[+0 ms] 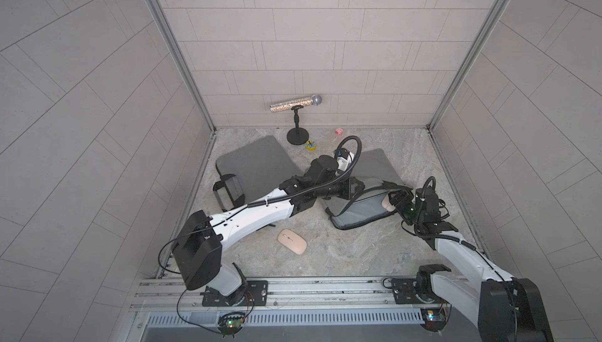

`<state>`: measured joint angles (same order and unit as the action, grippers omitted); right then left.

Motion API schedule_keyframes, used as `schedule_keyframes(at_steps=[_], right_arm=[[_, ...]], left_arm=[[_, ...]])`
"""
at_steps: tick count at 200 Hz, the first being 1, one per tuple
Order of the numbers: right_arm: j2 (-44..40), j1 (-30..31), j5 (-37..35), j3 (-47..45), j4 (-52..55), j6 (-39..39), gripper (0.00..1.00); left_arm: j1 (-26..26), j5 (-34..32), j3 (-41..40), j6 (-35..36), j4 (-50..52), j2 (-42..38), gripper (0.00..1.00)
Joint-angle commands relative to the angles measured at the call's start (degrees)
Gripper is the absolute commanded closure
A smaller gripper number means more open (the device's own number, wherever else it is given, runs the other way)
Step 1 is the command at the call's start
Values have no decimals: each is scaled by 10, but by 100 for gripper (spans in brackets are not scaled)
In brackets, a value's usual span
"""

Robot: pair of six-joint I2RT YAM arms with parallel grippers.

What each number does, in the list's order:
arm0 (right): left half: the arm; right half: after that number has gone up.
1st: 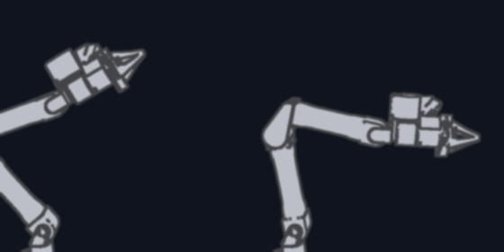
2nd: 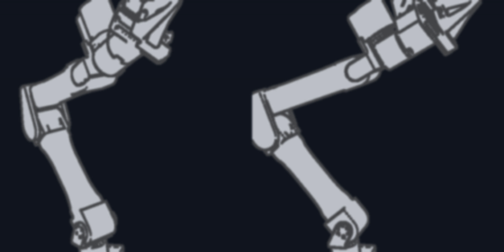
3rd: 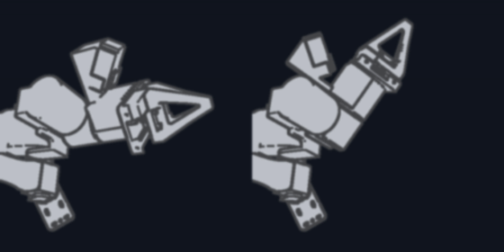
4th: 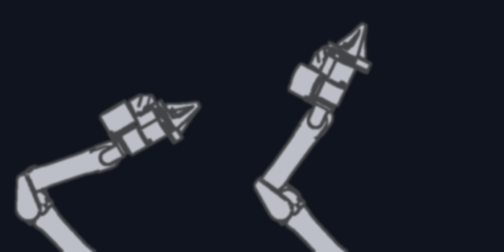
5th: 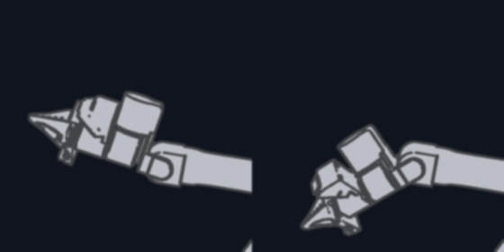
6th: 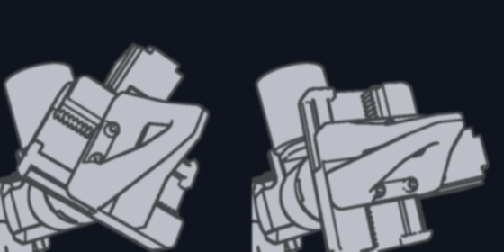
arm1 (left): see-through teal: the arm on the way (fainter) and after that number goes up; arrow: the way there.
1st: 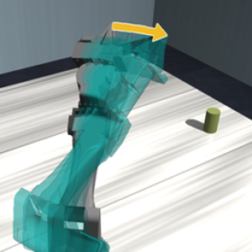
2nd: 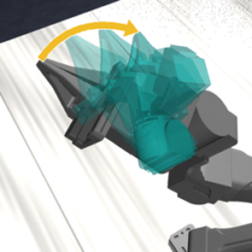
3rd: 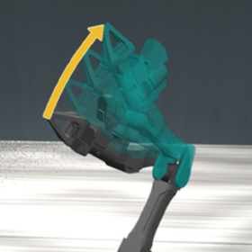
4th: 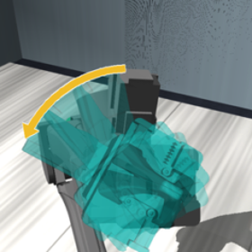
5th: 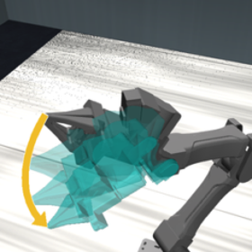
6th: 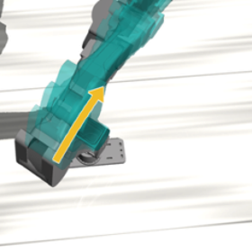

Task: Put the mouse into the laptop bag
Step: Close the zippered laptop bag at the center of the board.

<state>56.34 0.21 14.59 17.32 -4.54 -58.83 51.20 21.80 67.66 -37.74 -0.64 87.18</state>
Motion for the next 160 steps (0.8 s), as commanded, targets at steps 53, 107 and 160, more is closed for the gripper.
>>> schedule_keyframes(at_steps=[53, 107, 160], right_arm=[[97, 6, 54, -1, -133, -48, 24], [188, 7, 44, 33, -172, -43, 31], [263, 7, 79, 85, -203, -33, 33]], left_arm=[[2, 7, -4, -5, -38, -27, 100], [3, 14, -10, -13, -45, -30, 100], [38, 15, -25, -28, -78, -26, 100]])
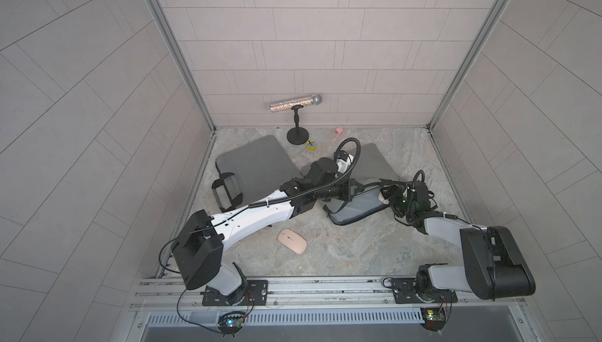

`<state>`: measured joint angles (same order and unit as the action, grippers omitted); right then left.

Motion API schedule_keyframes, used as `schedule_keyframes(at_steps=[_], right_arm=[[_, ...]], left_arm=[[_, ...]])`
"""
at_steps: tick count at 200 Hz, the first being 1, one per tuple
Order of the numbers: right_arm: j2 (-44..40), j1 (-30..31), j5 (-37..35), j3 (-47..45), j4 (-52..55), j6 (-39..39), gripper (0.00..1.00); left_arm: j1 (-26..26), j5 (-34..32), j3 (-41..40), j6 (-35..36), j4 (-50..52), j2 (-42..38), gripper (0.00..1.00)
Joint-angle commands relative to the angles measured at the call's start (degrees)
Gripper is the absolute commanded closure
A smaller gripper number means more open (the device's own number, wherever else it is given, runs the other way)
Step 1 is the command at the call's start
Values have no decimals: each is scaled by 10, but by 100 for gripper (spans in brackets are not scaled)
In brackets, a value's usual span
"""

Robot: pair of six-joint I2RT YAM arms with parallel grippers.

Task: Put the mouse into the laptop bag
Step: Close the zippered laptop bag at the center of the board.

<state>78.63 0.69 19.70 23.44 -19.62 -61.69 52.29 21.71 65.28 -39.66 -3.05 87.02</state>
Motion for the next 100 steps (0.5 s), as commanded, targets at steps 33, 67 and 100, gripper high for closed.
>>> schedule_keyframes(at_steps=[33, 67, 100], right_arm=[[114, 2, 37, 60, -77, -3, 33], [142, 2, 42, 84, -68, 15, 27], [115, 2, 56, 68, -76, 22, 27]], left_arm=[[72, -1, 2, -5, -58, -22, 100], [94, -18, 9, 2, -58, -7, 100], [90, -32, 27, 1, -52, 27, 100]])
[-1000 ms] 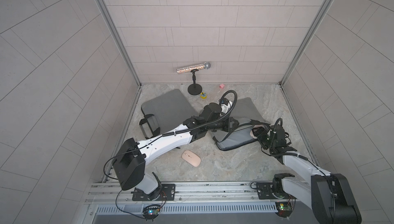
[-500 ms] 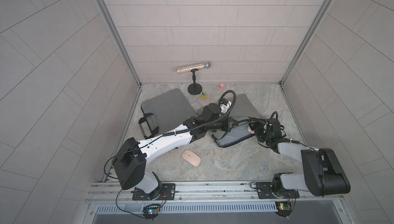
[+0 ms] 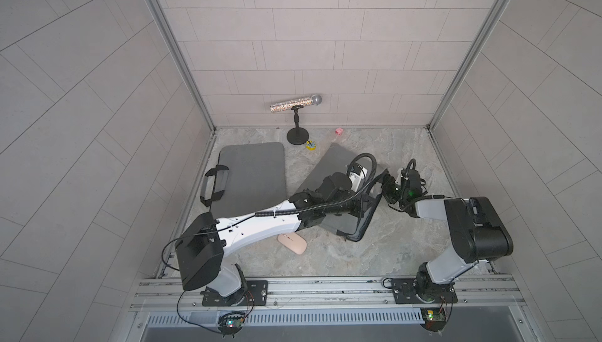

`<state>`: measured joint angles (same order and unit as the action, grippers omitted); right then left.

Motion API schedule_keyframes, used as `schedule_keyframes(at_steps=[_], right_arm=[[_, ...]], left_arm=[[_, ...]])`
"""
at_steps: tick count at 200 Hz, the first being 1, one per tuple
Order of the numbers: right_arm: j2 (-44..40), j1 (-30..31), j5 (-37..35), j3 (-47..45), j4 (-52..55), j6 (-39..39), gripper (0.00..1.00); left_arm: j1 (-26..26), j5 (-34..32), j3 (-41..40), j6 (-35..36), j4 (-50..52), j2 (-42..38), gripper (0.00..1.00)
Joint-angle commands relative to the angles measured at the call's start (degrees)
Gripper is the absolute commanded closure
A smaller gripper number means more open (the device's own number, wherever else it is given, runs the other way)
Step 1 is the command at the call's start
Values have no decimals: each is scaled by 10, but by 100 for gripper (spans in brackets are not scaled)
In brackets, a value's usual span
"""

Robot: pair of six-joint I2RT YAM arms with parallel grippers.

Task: Put the mouse into the laptop bag
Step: Close the zippered laptop bag at the center of the board.

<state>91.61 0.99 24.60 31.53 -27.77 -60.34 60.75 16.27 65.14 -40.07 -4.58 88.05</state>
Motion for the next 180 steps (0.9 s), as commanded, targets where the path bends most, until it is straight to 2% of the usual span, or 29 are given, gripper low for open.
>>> schedule_keyframes(at_steps=[1, 58, 101, 130, 145, 157, 175, 180], right_arm=[[-15, -1, 8, -13, 6, 9, 27], [-44, 13, 43, -54, -31, -8, 33], [-61, 38, 42, -60, -28, -17, 46], [-69, 57, 23, -46, 4, -2, 53], [-63, 57, 29, -45, -4, -6, 53], [-62, 57, 25, -41, 8, -2, 49], [-74, 53, 3, -33, 63, 19, 39], [-79, 51, -1, -35, 71, 22, 37]], left_arm=[[5, 23, 29, 5, -36, 19, 100], [-22, 49, 59, -11, -56, 89, 100], [-30, 51, 68, -29, -59, 100, 100], [-33, 52, 68, -30, -61, 101, 100], [-33, 56, 69, -30, -61, 101, 100], [-35, 57, 69, -31, -58, 98, 87], [-37, 51, 62, -31, -55, 87, 50], [-37, 48, 57, -30, -54, 81, 42]])
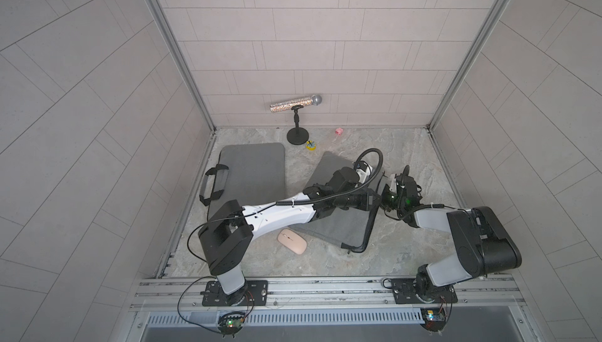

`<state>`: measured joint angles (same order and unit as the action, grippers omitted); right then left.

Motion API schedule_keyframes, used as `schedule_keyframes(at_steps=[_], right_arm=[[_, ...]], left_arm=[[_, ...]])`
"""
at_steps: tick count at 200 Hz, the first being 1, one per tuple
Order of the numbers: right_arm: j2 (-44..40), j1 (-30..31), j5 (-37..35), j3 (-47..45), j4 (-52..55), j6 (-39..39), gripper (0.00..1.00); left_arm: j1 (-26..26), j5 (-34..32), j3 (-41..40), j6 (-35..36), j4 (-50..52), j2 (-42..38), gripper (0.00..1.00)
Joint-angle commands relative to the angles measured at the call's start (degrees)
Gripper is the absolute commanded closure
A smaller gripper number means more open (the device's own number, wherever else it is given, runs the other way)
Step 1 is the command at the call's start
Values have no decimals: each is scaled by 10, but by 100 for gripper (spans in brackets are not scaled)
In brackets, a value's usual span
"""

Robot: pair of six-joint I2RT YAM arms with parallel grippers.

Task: Put the mouse into the laptop bag
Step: Close the zippered laptop bag at the center of the board, then adjust the zippered laptop bag at the center of the board.

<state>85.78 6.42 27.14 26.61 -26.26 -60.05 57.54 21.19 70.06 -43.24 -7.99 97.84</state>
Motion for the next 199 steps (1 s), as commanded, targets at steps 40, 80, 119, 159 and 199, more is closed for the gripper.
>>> schedule_keyframes(at_steps=[40, 80, 119, 159, 199], right_arm=[[-110, -31, -56, -16, 142, 59, 29], [-303, -37, -145, -60, 301, 96, 17], [-481, -17, -152, -55, 431, 113, 9], [-463, 194, -275, -24, 443, 98, 8], [-335, 323, -359, -39, 337, 50, 15]], left_arm=[[-16, -72, -64, 14, 6, -116, 18], [-22, -252, -211, 4, 54, -314, 8], [-29, -369, -350, -70, 87, -495, 0], [-31, -341, -434, -171, 91, -569, 0], [-30, -298, -474, -291, 55, -471, 0]])
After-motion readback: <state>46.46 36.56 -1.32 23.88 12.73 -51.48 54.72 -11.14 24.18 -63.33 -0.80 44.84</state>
